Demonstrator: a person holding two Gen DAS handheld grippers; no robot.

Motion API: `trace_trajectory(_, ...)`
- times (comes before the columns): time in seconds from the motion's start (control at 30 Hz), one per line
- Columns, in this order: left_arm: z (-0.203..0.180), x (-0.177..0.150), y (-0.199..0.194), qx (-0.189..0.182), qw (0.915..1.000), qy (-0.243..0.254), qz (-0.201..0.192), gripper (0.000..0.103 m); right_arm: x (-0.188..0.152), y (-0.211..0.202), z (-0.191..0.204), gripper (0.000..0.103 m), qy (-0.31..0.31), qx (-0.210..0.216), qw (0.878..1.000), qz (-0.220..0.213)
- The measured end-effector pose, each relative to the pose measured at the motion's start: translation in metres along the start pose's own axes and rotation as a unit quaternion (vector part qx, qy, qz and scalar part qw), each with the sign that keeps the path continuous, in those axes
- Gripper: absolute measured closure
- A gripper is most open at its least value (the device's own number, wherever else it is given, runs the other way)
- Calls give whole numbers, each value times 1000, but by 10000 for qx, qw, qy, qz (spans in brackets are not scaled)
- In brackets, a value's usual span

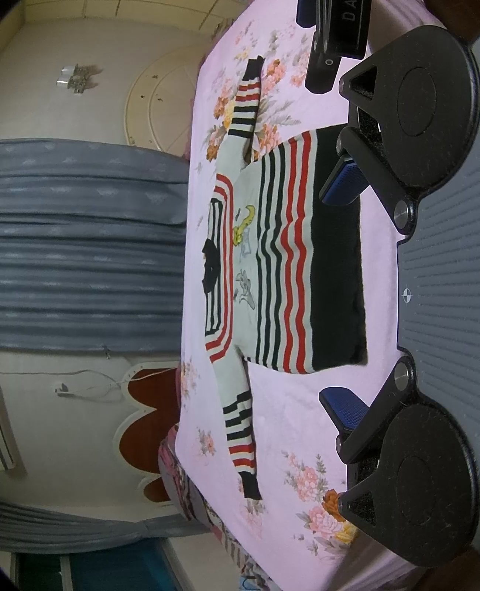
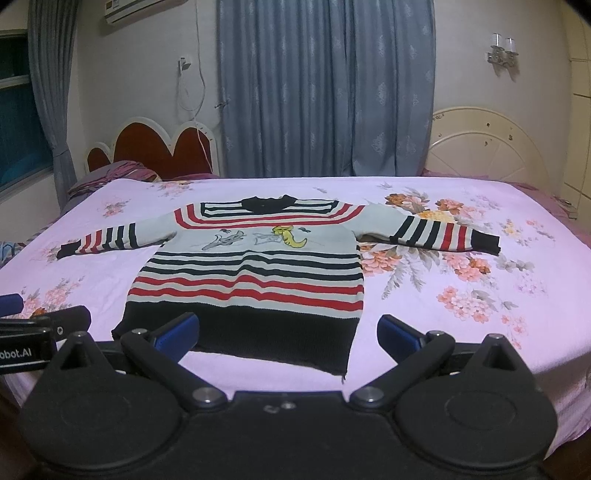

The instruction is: Fold small clothes

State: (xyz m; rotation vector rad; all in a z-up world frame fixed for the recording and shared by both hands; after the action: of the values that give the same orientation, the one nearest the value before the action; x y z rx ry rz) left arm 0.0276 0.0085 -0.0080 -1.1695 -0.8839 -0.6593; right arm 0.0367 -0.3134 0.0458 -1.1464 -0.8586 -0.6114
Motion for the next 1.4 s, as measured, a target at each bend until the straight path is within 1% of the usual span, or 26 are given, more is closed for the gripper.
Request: trace_trajectory(1.4, 2, -1, -1, 39, 10000, -33, -41, 0, 0, 0, 0, 1, -13, 2, 10000, -9)
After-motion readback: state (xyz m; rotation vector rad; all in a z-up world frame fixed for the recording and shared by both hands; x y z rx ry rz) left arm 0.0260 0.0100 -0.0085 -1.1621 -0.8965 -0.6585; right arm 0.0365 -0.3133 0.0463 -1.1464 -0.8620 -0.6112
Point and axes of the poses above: each gripper's, at about its wrist camera, not at the fingertips, and y roughly the way its jaws point, z to its left, x to its top, the point moved 3 cm from there along y, roughly the way its jaws point, and after that the axes turned 15 degrees about x, right-handed, at the moved point
